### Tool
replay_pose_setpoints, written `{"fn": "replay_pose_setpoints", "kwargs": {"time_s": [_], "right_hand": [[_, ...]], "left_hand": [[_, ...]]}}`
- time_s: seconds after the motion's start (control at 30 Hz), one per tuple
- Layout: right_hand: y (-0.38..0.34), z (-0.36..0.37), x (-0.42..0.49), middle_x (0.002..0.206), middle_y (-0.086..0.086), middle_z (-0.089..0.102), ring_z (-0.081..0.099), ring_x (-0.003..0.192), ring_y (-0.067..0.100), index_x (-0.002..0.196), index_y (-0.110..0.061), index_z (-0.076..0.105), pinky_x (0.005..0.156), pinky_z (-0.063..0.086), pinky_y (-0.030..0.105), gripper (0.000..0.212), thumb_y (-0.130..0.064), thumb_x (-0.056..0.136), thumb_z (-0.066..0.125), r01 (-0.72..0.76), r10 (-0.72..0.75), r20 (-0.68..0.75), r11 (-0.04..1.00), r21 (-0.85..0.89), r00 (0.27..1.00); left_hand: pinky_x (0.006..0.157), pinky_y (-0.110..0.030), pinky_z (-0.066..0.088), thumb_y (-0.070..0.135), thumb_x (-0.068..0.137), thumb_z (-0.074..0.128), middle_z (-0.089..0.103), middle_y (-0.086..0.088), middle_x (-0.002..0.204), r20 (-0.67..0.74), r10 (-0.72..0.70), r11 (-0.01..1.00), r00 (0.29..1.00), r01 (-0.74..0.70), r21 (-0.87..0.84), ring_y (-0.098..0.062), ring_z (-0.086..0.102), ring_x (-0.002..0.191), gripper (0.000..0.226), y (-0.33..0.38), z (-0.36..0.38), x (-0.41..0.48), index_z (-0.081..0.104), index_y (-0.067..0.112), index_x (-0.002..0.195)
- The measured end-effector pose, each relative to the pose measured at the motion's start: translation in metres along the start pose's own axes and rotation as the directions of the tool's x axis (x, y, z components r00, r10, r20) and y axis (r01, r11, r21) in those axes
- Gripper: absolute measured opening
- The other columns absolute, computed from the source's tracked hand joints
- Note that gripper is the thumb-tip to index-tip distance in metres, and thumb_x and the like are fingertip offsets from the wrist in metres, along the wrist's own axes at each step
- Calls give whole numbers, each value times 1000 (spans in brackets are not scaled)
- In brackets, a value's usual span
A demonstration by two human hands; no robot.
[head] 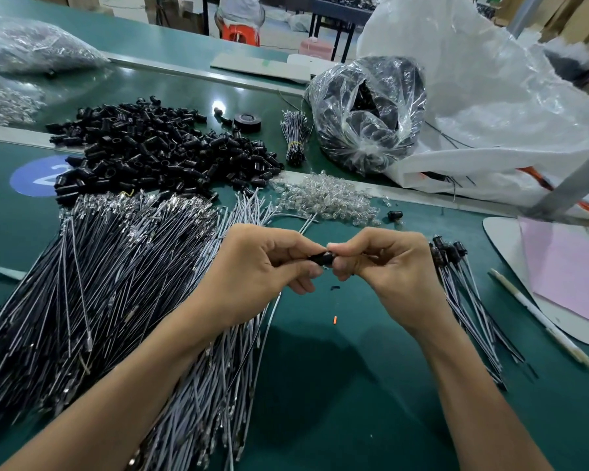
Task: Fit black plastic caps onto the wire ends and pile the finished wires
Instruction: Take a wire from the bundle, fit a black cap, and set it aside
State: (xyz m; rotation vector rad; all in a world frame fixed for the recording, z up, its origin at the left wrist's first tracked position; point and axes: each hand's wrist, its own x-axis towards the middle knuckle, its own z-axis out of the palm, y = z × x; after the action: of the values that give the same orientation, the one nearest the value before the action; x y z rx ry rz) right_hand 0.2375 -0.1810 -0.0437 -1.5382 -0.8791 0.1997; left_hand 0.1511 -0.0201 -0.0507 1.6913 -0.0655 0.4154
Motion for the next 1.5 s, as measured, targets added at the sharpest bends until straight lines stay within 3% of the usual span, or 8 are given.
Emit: {"fn": "replay_pose_setpoints", "kwargs": {"time_s": [0.23, 0.5, 0.67, 0.9, 1.03, 1.2, 1.37, 1.5], "right_hand": [[-3, -1, 0, 65, -3, 68, 60, 58, 10, 82, -7, 71, 61, 49, 19, 25, 17, 77, 66, 22, -18, -32, 991, 131, 999], [-12, 6, 2, 91, 0, 71, 65, 79, 12, 94, -14, 70, 74, 51, 22, 15, -25, 85, 70, 48, -55, 16, 949, 312, 998], [-27, -25, 2, 77, 4, 70, 62, 56, 10, 93, -16, 71, 50, 51, 20, 23, -22, 91, 50, -5, 84, -98, 787, 617, 992], [-47, -107, -13, 64, 1, 59, 50, 53, 7, 98, -19, 76, 43, 38, 13, 25, -33, 86, 59, -389, 385, -124, 921, -3, 914], [-30, -126, -7, 61, 10, 57, 47, 51, 16, 102, -13, 74, 43, 41, 17, 20, -22, 90, 62, -511, 448, -250, 709, -485, 858], [-9, -105, 2, 104, 18, 67, 57, 91, 28, 123, -16, 66, 89, 44, 37, 41, -43, 93, 59, -463, 312, -383, 244, -852, 870], [-12, -47, 8, 84, 3, 67, 56, 75, 19, 103, -16, 75, 75, 42, 28, 18, -27, 90, 68, -233, -22, -285, 515, -825, 958], [-6, 6, 6, 78, -2, 67, 53, 67, 11, 90, -11, 75, 68, 35, 17, 7, -15, 88, 70, -116, -121, -252, 647, -753, 960]], "left_hand": [[56, -23, 57, 9, 72, 71, 73, -4, 67, 8, 34, 987, 999, -32, -158, -17, 70, 57, 17, 8, 2, -2, 72, 11, 89], [59, -28, 58, 16, 72, 73, 75, -13, 77, 35, -51, 932, 998, 60, -358, -25, 73, 64, 41, 13, 2, 0, 57, 9, 109], [66, -25, 56, 31, 85, 58, 73, -1, 73, -322, -95, 932, 942, -30, -362, -16, 70, 67, 25, 17, -14, 5, 63, 15, 104], [57, -23, 49, 31, 100, 53, 71, 5, 68, -727, -161, 923, 667, -159, -350, -10, 61, 55, 21, 22, -52, 8, 65, 19, 88], [52, -20, 47, 29, 99, 54, 71, 4, 69, -720, -165, 942, 674, -108, -317, -10, 59, 52, 18, 24, -51, 8, 64, 19, 88], [48, -16, 45, 10, 93, 61, 75, 1, 80, -547, -216, 976, 809, 199, -90, -8, 59, 52, 10, 28, -65, 9, 68, 17, 94], [68, -23, 53, 22, 82, 77, 71, 13, 75, -220, -248, 679, 943, 332, 655, -2, 64, 65, 10, 49, -82, -2, 73, 30, 78], [70, -26, 52, 44, 65, 85, 67, 18, 71, -133, -452, 461, 882, 359, 812, 2, 61, 71, 21, 59, -73, -34, 68, 32, 67]]}}
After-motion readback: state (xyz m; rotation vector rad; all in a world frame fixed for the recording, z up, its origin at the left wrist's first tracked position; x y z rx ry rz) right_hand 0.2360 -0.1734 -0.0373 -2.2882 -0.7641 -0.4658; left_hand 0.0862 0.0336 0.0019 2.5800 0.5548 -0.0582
